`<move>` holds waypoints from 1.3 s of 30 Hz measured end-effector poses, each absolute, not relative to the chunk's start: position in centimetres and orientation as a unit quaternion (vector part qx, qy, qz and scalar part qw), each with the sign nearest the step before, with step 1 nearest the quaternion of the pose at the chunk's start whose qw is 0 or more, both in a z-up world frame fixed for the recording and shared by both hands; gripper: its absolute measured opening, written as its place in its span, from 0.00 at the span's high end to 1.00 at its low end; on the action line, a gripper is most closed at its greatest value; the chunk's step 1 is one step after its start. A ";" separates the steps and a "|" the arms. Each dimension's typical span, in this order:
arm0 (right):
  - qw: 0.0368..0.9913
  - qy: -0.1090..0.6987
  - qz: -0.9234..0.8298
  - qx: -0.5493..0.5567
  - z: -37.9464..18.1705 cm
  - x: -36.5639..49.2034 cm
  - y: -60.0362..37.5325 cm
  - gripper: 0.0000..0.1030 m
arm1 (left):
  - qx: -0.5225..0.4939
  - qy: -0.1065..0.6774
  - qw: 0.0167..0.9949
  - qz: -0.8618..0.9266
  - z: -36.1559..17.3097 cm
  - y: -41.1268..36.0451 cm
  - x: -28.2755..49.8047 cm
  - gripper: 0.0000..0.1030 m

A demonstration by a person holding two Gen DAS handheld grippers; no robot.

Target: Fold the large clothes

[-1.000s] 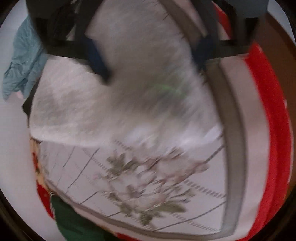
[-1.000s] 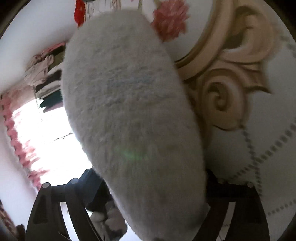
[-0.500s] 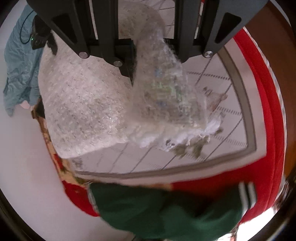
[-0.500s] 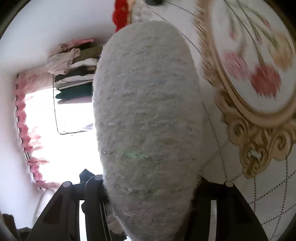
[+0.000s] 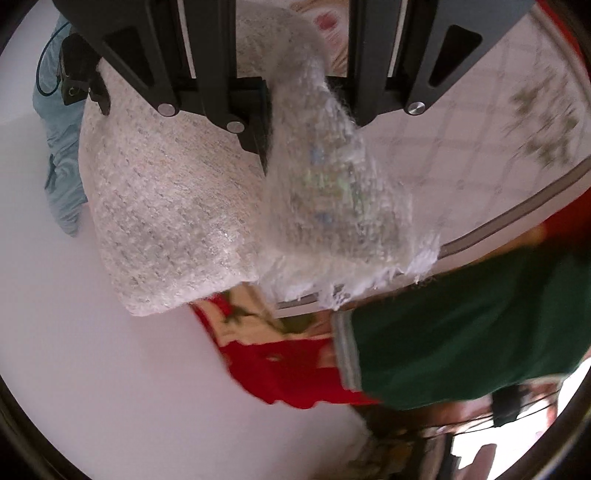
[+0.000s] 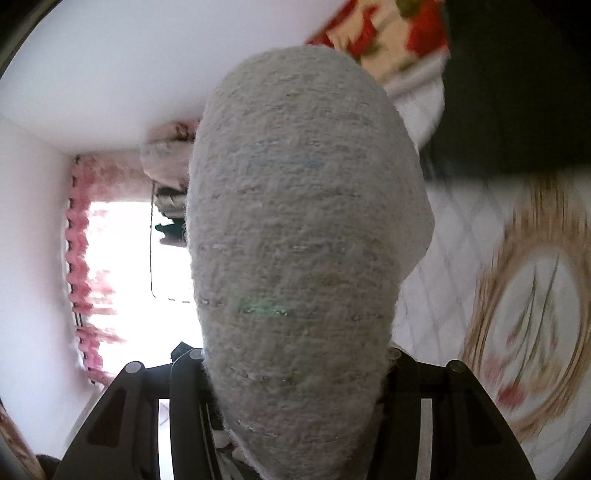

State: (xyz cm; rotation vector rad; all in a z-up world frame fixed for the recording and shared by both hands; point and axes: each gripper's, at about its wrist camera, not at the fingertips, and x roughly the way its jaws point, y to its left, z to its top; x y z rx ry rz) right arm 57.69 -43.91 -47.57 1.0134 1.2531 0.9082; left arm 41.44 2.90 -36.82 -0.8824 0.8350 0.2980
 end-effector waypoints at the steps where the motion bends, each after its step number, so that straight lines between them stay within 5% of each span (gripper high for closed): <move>1: 0.604 0.536 0.391 0.441 -47.8 59.7 -44.7 0.49 | -0.411 0.389 0.813 0.135 -36.8 2.4 43.4 0.87; 10: 0.606 0.535 0.369 0.459 -54.8 75.1 -55.5 0.48 | -0.396 0.419 0.813 0.080 -42.8 -5.4 58.8 0.87; 19: 0.601 0.564 0.322 0.466 -63.0 76.6 -61.7 0.35 | -0.257 0.502 0.823 0.067 -50.1 -12.5 62.9 0.78; 23: 0.635 0.594 0.271 0.412 -60.0 76.4 -61.7 0.26 | -0.193 0.521 0.828 0.074 -48.8 -13.0 62.4 0.65; 25: 0.675 0.604 0.232 0.356 -57.5 75.5 -61.5 0.24 | -0.148 0.528 0.832 0.082 -48.3 -13.5 62.2 0.26; 28: 0.743 0.606 0.152 0.239 -53.3 73.3 -60.4 0.22 | -0.082 0.519 0.846 0.095 -46.6 -14.2 61.2 0.03; 34: 0.806 0.590 -0.017 0.037 -47.3 65.4 -56.3 0.16 | -0.022 0.501 0.861 0.088 -42.1 -15.3 59.2 0.01; 39: 0.828 0.554 -0.083 -0.009 -39.7 58.8 -53.6 0.15 | -0.002 0.489 0.870 0.063 -36.2 -16.1 55.1 0.00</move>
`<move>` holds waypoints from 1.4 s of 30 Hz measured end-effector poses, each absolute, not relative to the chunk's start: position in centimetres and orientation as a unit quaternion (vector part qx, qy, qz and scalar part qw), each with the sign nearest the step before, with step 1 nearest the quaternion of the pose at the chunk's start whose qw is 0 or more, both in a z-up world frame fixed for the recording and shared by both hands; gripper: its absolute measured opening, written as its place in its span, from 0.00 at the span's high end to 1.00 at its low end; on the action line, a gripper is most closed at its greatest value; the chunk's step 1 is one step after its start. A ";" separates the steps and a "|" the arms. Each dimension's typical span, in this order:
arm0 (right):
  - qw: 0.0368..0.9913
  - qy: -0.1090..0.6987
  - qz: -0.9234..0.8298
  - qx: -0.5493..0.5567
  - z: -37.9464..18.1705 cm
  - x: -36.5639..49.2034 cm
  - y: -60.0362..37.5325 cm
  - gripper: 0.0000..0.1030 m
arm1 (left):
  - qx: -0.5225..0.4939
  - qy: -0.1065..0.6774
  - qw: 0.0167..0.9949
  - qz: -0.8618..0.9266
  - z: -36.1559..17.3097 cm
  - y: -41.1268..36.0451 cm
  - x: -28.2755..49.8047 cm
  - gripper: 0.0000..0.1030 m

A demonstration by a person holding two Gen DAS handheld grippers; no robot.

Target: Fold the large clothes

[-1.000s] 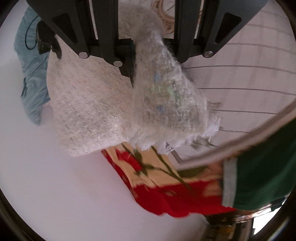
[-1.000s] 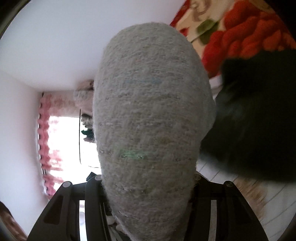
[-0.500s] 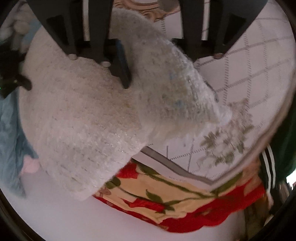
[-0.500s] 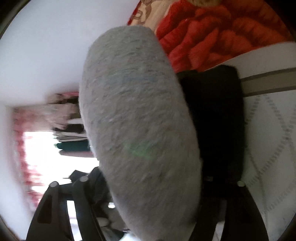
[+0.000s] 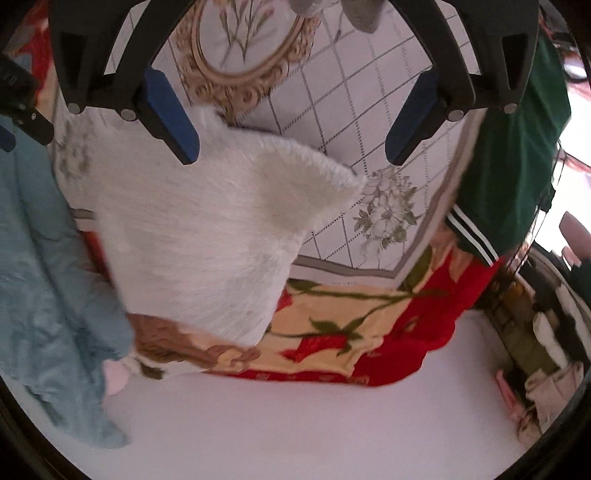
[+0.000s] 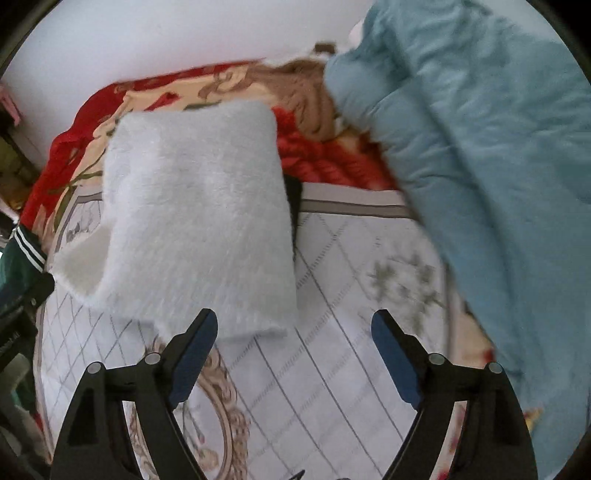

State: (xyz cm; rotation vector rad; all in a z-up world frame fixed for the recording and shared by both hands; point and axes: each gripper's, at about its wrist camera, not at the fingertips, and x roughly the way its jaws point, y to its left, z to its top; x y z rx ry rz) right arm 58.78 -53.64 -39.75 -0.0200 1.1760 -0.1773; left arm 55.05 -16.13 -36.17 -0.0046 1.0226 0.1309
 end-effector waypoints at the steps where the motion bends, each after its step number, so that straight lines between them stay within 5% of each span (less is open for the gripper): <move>1: 0.832 0.547 -0.092 -0.005 -38.0 57.2 -53.7 0.15 | -0.003 0.487 0.872 0.057 -35.0 -16.2 54.2 0.00; 21: 0.893 0.423 -0.150 -0.016 -2.6 27.5 -48.6 0.15 | 0.017 0.423 0.906 0.009 -8.8 -15.9 29.0 0.00; 42: 0.928 0.354 -0.114 -0.014 8.2 13.3 -45.8 0.15 | 0.006 0.367 0.930 0.015 -2.2 -14.0 18.7 0.00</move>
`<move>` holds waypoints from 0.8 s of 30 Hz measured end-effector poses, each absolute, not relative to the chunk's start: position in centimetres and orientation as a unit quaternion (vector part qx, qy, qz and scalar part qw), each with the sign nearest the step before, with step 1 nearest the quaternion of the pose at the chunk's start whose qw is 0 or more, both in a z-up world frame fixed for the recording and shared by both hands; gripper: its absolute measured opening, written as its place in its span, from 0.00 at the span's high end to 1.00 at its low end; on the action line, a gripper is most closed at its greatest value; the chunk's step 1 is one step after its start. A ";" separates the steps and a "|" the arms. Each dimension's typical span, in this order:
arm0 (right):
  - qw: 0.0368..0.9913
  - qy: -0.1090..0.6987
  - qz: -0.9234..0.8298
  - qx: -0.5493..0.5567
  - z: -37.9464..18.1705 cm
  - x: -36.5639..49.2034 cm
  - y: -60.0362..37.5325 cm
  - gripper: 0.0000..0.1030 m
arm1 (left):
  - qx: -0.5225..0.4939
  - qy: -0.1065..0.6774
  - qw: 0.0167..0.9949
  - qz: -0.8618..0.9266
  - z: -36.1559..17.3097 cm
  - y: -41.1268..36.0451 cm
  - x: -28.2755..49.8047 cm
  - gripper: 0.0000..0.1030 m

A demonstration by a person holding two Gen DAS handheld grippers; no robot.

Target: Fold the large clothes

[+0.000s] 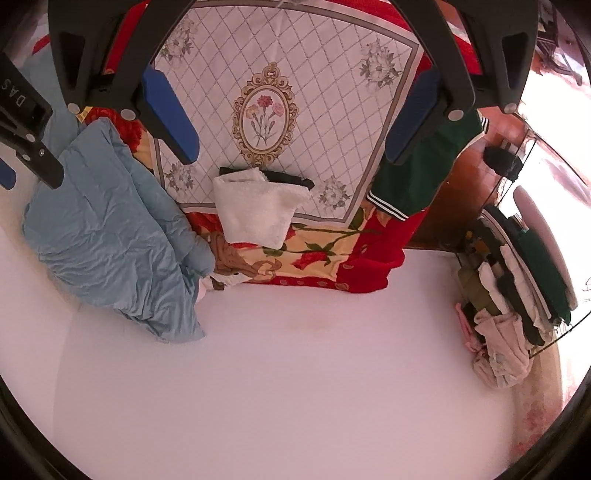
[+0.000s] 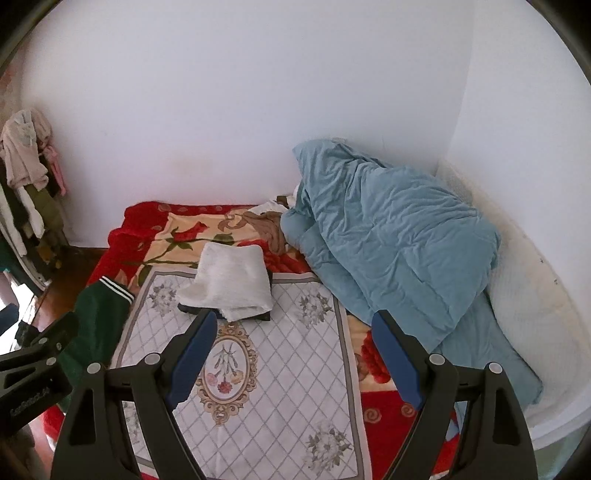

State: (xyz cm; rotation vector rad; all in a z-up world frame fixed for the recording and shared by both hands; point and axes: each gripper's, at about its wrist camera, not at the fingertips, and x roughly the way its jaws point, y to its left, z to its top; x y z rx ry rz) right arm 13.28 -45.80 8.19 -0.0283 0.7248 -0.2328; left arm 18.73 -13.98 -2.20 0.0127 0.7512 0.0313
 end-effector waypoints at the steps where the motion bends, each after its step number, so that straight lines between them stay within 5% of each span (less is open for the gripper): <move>1: 0.930 0.350 -0.113 -0.013 8.4 13.1 -45.8 0.15 | 0.006 0.363 0.932 0.018 -2.0 -13.9 18.4 0.00; 24: 0.937 0.341 -0.070 -0.010 10.1 11.8 -46.1 0.09 | 0.005 0.351 0.936 0.012 -1.0 -14.2 16.6 0.00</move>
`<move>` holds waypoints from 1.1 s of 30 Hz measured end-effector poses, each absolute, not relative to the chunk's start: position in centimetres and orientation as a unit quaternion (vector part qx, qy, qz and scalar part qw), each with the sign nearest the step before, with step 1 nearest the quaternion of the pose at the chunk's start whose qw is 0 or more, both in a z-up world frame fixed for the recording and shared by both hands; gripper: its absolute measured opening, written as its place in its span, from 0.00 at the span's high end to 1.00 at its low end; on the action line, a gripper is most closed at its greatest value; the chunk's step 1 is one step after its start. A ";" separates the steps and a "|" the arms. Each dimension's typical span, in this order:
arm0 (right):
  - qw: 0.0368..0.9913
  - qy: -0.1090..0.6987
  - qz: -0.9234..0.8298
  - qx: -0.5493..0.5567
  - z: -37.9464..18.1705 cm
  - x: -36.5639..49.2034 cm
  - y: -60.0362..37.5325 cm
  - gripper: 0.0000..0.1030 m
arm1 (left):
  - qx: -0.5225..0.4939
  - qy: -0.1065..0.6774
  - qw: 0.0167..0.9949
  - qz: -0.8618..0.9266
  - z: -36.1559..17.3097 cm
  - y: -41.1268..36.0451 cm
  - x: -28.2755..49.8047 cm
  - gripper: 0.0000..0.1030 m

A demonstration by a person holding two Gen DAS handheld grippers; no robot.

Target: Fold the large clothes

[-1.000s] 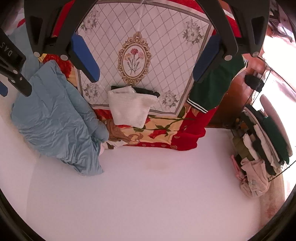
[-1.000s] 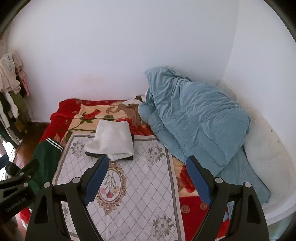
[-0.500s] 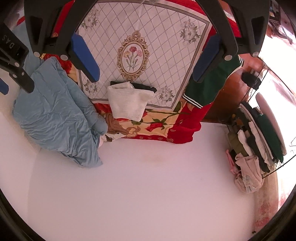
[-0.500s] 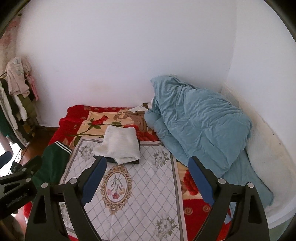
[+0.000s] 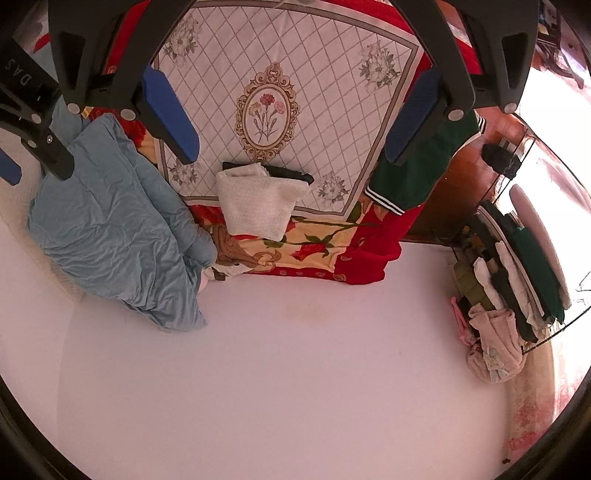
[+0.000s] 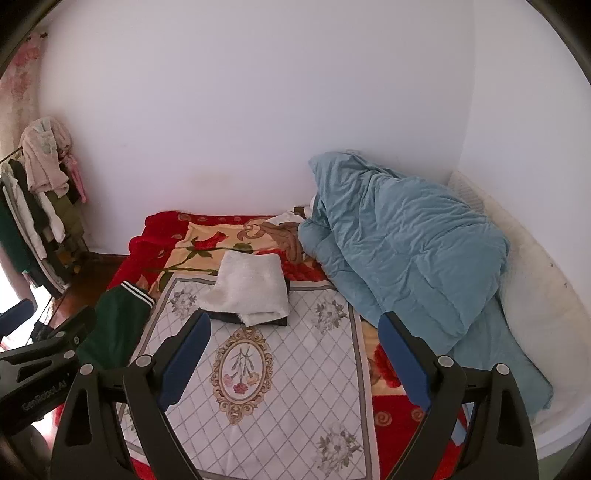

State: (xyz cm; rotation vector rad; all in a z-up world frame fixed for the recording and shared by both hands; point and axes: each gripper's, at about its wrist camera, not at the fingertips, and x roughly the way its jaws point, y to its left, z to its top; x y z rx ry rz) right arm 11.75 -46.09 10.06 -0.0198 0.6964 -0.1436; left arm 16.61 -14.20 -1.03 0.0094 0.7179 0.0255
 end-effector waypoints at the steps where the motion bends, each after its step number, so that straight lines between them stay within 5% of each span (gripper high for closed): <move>1: 0.937 0.342 -0.070 -0.008 10.0 11.8 -46.2 0.09 | 0.005 0.351 0.936 0.012 -1.0 -14.2 16.6 0.00; 33: 0.931 0.360 -0.064 -0.009 9.0 11.8 -45.9 0.09 | 0.011 0.360 0.933 0.001 -0.4 -13.0 15.4 0.00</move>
